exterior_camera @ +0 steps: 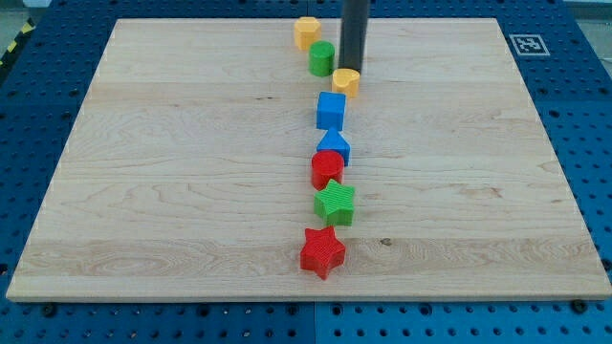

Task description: Adjust the yellow blocks in a vertical line

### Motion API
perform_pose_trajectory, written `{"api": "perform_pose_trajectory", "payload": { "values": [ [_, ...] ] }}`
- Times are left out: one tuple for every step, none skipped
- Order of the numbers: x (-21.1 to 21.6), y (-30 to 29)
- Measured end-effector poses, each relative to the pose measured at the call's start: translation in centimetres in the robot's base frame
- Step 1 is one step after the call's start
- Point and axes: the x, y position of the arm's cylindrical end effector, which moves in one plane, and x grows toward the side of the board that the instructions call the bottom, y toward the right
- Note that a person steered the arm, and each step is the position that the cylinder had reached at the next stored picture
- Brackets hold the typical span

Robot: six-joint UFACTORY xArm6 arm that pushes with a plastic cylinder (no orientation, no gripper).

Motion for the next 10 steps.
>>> {"api": "perform_pose_trajectory", "payload": {
  "values": [
    [0.9,2.3],
    [3.6,1.5],
    [3.6,1.5],
    [3.6,-0.1],
    [3.6,-1.6],
    [3.6,-0.8],
    [5.1,2.3],
    [6.9,2.4],
    [7.4,2.4],
    [7.4,2.4]
  ]
}}
